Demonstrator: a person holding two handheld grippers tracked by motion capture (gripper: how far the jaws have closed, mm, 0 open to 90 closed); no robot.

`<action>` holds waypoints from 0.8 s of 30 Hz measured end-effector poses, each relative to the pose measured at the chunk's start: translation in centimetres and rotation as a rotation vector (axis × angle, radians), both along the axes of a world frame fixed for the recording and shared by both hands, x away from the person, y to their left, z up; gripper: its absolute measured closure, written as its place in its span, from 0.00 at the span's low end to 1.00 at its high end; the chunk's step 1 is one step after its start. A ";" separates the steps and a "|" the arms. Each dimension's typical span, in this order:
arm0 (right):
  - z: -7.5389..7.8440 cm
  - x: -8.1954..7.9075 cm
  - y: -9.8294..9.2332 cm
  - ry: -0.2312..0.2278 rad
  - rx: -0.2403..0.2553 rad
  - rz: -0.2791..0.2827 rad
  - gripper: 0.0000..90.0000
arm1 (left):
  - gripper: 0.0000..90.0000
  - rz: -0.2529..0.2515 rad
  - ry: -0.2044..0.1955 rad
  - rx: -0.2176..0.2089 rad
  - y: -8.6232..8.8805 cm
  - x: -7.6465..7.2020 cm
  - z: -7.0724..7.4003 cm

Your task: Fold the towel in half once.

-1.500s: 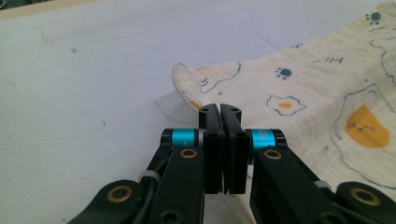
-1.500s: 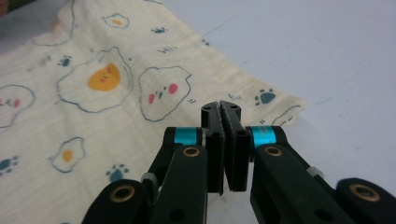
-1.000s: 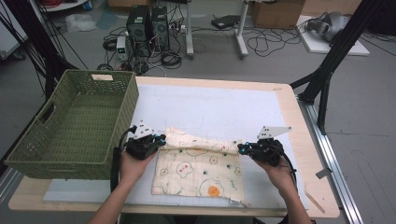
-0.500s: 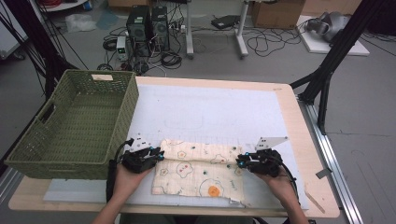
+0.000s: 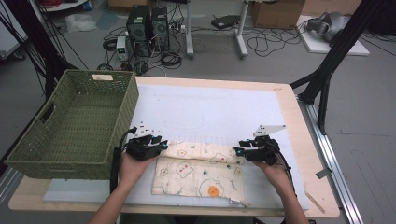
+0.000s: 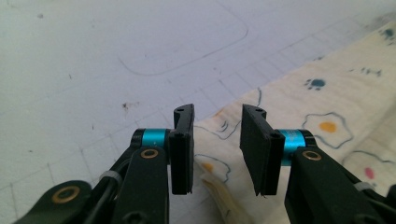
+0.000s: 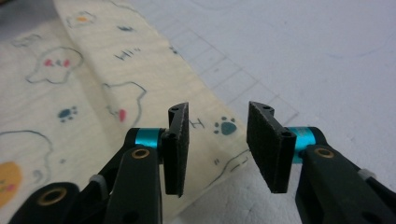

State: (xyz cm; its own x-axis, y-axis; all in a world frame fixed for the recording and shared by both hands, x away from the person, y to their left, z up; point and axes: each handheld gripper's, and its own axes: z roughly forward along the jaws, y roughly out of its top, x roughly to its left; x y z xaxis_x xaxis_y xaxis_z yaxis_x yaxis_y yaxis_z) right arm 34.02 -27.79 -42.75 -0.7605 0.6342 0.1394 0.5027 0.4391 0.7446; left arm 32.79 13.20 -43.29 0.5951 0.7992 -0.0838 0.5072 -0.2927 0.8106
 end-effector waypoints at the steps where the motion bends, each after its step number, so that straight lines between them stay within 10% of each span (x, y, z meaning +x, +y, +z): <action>1: -0.3 0.2 0.1 0.018 -0.004 0.000 0.62 | 0.72 0.008 0.010 -0.006 0.0 0.2 -0.2; 9: -1.3 1.1 0.3 0.064 -0.022 -0.012 0.67 | 0.83 -0.012 0.062 0.042 -0.3 1.0 -1.3; 14: -1.1 0.9 0.4 0.066 -0.033 0.036 0.88 | 0.95 -0.040 0.051 0.044 -0.5 0.9 -1.3; 24: 0.5 -0.1 0.1 -0.021 -0.007 0.049 0.98 | 0.96 -0.028 -0.001 -0.037 0.5 0.3 -0.1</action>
